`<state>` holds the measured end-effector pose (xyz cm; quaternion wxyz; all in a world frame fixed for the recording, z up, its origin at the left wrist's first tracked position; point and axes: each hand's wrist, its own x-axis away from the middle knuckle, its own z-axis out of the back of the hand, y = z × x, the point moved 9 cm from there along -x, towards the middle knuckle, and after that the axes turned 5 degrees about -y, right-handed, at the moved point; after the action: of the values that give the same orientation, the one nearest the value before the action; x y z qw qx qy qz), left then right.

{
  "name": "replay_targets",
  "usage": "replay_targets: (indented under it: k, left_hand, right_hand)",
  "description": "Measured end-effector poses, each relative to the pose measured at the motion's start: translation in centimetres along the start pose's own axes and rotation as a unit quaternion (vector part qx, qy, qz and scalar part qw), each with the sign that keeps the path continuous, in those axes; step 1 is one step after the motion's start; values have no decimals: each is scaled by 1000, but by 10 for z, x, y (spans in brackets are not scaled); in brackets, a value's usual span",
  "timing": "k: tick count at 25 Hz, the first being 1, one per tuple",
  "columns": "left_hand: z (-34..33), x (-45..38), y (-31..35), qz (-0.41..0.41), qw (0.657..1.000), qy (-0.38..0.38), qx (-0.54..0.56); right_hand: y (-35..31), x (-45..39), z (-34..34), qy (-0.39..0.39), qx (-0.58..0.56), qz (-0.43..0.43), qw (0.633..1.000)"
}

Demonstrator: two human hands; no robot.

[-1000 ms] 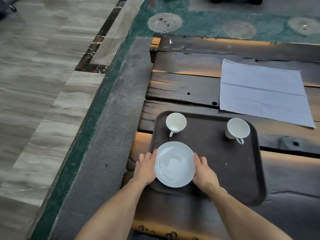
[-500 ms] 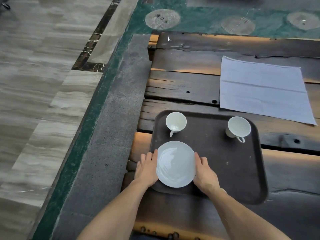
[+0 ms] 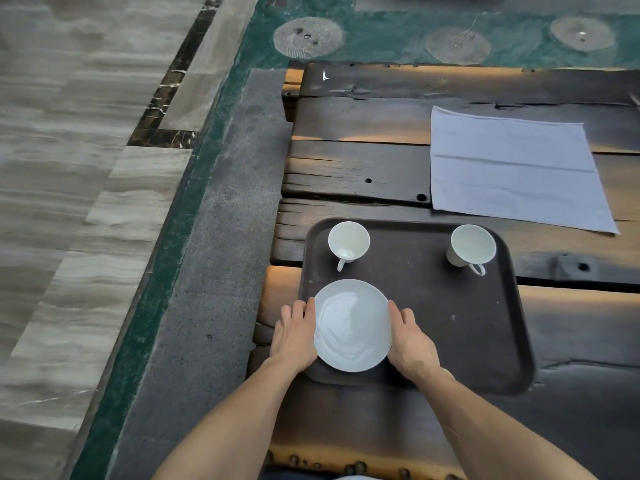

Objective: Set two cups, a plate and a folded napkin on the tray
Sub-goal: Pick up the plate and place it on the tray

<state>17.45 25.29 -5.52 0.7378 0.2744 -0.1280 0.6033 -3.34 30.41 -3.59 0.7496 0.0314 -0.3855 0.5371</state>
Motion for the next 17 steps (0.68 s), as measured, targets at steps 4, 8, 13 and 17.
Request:
replay_targets:
  k: [4,8,13,17]
  left_hand:
    - [3,2,0,-14,1000,-7,-13]
    - [6,2,1,-41,999,-22,-13]
    - [14,2,12,-64,997,-41,-32]
    - [21,2,38,-78,995,-58,-25]
  right_hand:
    - [-3,2,-2,1,1,-18,1000]
    - [-4,6,-4,-8,39,-27,999]
    - [3,14,3,5,83,-23,996]
    - [9,15,15,20,97,-4,995]
